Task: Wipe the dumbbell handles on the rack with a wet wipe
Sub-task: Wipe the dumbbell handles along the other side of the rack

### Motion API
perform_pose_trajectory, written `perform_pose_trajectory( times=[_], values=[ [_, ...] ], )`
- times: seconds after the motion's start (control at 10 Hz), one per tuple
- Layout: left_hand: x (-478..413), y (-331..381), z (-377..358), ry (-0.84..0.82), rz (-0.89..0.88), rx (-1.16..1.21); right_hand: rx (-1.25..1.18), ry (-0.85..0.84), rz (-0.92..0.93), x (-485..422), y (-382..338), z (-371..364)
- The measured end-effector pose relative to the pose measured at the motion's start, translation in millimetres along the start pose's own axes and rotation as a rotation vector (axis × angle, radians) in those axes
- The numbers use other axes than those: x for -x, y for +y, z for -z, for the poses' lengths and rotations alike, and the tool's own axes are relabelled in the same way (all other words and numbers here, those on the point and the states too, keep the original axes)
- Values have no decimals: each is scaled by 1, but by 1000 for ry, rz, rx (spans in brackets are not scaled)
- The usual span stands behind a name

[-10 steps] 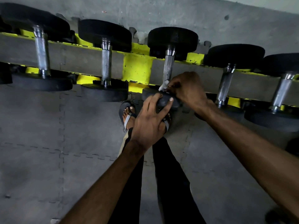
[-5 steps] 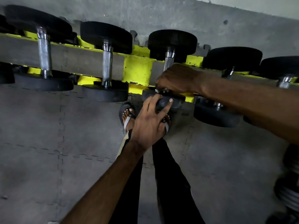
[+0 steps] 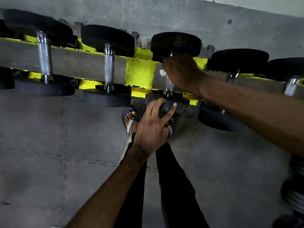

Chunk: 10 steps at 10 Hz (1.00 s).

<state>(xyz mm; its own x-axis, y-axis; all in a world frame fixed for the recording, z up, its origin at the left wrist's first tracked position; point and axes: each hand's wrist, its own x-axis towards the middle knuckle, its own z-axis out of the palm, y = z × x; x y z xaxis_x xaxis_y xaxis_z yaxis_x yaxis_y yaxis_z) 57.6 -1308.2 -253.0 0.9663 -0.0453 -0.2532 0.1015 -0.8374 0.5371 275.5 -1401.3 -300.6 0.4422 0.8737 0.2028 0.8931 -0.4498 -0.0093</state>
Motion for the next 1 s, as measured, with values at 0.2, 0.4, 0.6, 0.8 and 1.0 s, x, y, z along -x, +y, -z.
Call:
perform_pose_trajectory(
  times=[0.2, 0.4, 0.6, 0.8, 1.0],
  values=[
    [-1, 0, -2, 15, -9, 0, -312, -263, -359, 15, -14, 31],
    [0, 0, -2, 10, -12, 5, -400, -94, -999, 23, -26, 10],
    [0, 0, -3, -15, 10, -10, -766, -146, -1488, 10, -11, -11],
    [2, -1, -5, -29, 15, -22, -1536, -74, -1882, -3, 6, -23],
    [1, 1, -5, -40, 28, -27, -1736, -211, -1821, 11, 9, -35]
  ],
)
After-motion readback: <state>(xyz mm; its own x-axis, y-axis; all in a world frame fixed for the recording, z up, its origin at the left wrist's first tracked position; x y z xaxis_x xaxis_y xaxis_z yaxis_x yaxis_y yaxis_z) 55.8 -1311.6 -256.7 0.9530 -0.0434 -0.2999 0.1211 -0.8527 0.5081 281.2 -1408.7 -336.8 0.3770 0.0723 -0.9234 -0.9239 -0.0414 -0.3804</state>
